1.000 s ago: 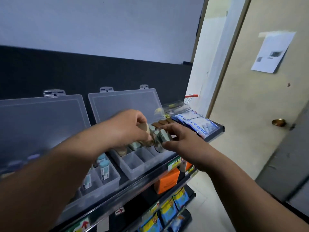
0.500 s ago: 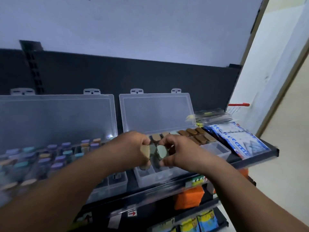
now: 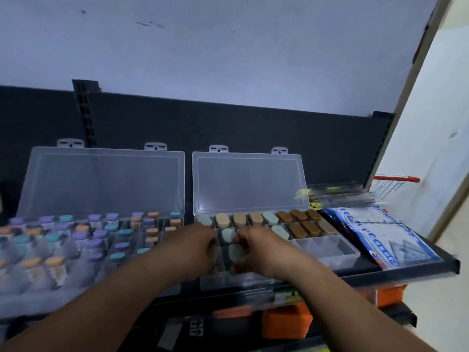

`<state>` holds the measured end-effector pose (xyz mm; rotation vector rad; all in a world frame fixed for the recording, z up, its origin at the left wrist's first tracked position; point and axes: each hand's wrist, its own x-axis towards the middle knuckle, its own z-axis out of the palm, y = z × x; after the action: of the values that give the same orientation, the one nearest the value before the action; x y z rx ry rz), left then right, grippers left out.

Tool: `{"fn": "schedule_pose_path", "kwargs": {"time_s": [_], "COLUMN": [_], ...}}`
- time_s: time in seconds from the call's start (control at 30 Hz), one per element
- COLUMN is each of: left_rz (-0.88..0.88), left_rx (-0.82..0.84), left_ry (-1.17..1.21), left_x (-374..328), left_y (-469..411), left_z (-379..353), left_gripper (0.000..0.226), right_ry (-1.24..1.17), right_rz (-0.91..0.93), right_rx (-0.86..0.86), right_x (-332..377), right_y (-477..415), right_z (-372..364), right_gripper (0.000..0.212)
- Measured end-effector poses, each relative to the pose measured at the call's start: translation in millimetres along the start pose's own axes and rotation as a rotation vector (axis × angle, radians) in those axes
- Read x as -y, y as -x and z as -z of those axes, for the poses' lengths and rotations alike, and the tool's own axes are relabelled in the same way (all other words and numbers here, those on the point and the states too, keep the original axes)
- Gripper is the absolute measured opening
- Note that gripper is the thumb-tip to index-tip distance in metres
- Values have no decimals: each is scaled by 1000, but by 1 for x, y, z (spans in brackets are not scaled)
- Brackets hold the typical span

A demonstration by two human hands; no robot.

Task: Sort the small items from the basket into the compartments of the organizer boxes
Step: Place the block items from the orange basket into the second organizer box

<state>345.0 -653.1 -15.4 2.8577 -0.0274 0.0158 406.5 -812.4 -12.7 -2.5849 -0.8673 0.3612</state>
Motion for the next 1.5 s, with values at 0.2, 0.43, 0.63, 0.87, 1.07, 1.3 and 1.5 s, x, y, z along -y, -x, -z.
{"fn": "schedule_pose_path", "kwargs": {"time_s": [0.2, 0.43, 0.63, 0.87, 1.07, 1.3, 1.5], "left_rz": [4, 30, 49, 119, 135, 385, 465], "left_rx": [16, 11, 32, -121, -453, -417, -477], "left_ry": [9, -16, 2, -75, -323, -458, -457], "left_x": [-2, -2, -5, -3, 11, 48, 89], "left_y": [-1, -3, -2, 12, 47, 100, 162], "left_z": [-4, -6, -6, 0, 25, 56, 80], "left_gripper": [19, 8, 17, 34, 56, 76, 74], "right_ry": [56, 103, 117, 143, 310, 379, 380], "right_rz": [15, 32, 58, 185, 352, 444, 541], "right_rx": [72, 92, 97, -209, -350, -293, -248], "right_x": [-1, -4, -6, 2, 32, 86, 164], "right_y": [-5, -9, -7, -3, -9, -13, -17], "right_z": [5, 5, 8, 9, 6, -3, -24], "right_gripper": [45, 57, 52, 32, 52, 62, 63]}}
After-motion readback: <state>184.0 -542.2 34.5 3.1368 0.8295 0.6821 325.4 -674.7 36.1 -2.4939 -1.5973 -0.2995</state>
